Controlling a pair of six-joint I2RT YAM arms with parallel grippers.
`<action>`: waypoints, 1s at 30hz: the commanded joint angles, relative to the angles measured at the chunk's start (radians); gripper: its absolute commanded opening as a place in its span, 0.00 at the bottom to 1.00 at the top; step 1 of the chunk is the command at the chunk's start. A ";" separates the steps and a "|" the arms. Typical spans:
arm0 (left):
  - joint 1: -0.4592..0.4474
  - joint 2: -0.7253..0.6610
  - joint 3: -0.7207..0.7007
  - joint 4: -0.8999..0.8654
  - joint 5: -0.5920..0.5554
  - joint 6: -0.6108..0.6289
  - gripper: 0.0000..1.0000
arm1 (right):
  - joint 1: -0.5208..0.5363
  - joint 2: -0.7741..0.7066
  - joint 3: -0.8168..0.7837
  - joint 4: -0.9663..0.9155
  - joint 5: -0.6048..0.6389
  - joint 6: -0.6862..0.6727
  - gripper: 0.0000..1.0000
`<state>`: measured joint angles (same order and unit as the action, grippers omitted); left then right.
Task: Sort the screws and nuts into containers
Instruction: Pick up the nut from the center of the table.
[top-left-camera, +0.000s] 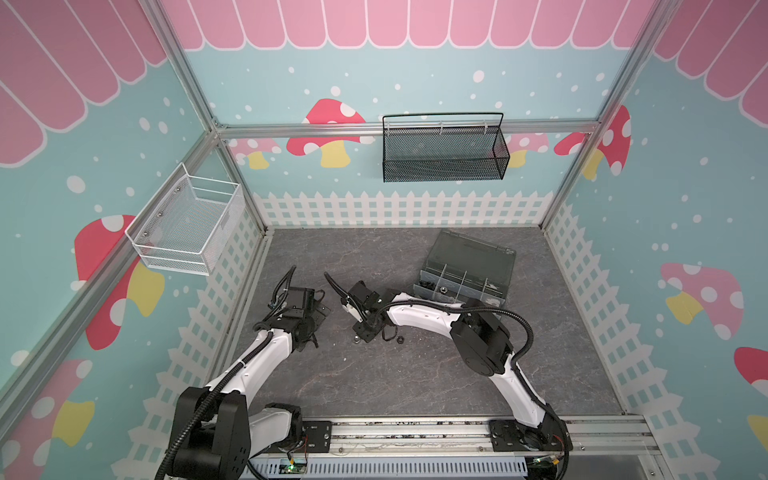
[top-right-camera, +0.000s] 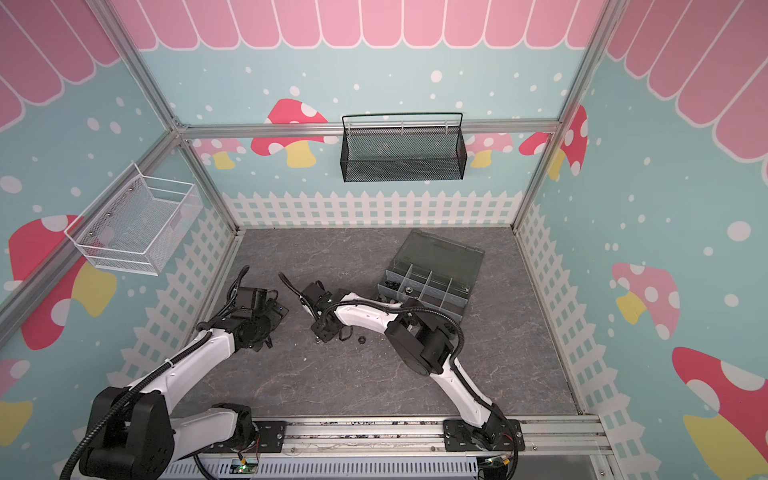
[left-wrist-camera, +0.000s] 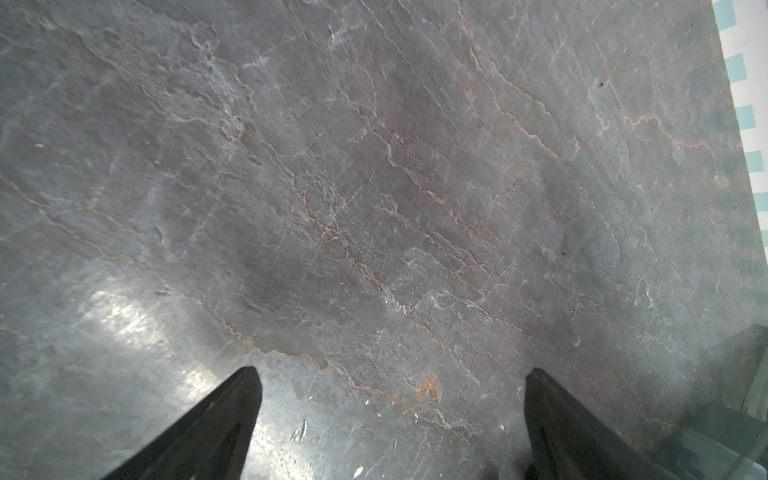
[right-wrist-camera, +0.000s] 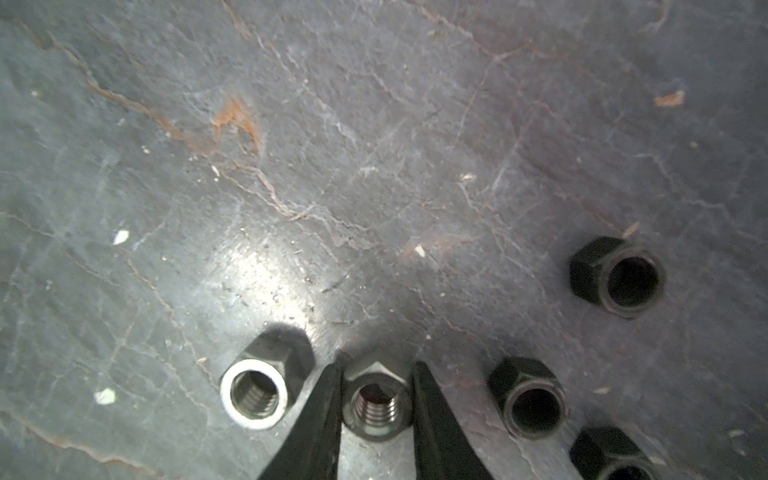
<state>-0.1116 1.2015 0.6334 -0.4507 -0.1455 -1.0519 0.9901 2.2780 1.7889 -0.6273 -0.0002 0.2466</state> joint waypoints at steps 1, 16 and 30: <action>0.008 0.001 -0.002 -0.005 -0.017 -0.018 1.00 | 0.008 0.009 -0.026 -0.041 -0.025 -0.009 0.22; 0.008 0.000 0.005 -0.006 -0.010 -0.010 1.00 | -0.005 -0.097 -0.032 -0.014 -0.010 0.006 0.00; 0.009 0.003 0.011 -0.005 -0.005 0.001 1.00 | -0.231 -0.413 -0.244 0.065 0.023 0.063 0.00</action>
<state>-0.1112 1.2041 0.6334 -0.4507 -0.1448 -1.0508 0.8124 1.9301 1.5929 -0.5777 0.0093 0.2867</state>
